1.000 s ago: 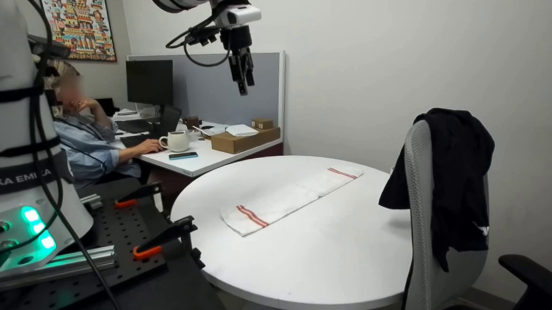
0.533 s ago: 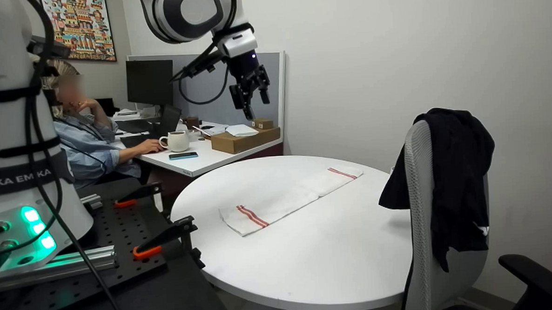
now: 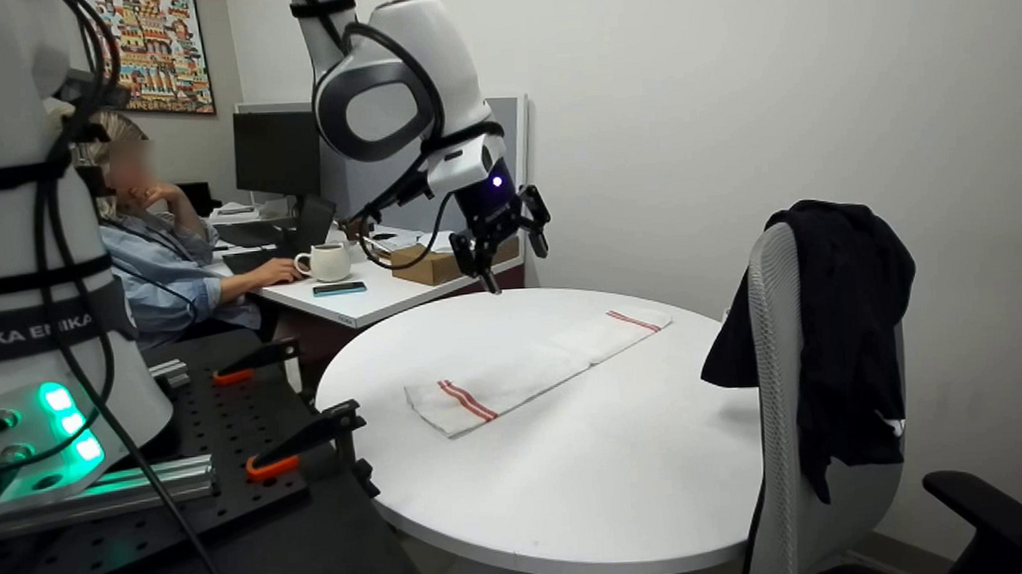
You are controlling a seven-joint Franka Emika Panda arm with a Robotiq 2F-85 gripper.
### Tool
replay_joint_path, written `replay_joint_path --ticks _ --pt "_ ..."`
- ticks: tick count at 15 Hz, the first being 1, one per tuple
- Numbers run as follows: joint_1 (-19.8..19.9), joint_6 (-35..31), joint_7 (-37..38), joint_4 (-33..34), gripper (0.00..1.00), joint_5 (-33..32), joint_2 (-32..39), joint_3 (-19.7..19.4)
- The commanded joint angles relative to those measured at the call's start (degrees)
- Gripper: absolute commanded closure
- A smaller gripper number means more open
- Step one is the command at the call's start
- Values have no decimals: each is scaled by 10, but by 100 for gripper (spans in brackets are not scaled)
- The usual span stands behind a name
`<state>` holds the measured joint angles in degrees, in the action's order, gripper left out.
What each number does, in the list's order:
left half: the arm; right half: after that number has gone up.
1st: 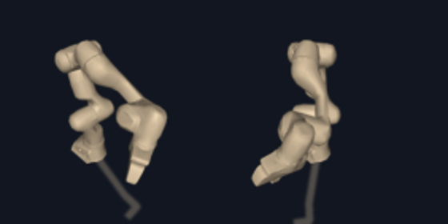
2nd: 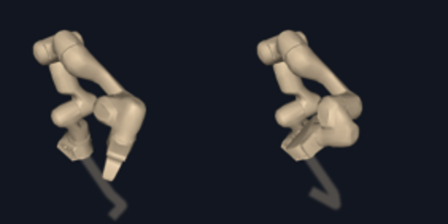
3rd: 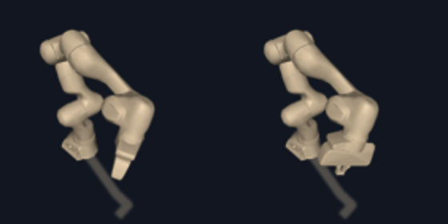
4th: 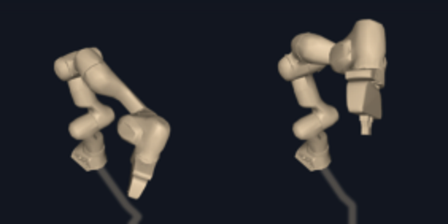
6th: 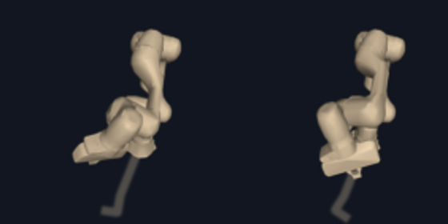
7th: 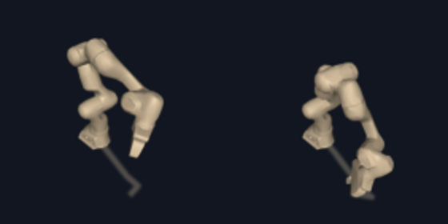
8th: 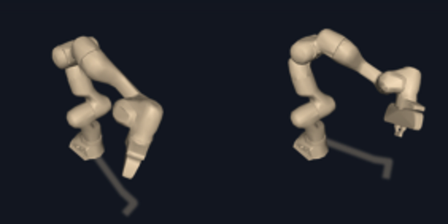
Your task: Fold the red and white cloth neatly
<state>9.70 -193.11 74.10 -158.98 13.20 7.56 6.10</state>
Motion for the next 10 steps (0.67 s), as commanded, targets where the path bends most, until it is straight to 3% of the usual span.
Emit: replay_joint_path --ticks 1,6,10 --pt "-53 -67 17 1 0 69 89 -13" --pt "-114 -72 27 31 0 118 174 -8" --pt "-140 -68 30 53 0 137 212 -12"
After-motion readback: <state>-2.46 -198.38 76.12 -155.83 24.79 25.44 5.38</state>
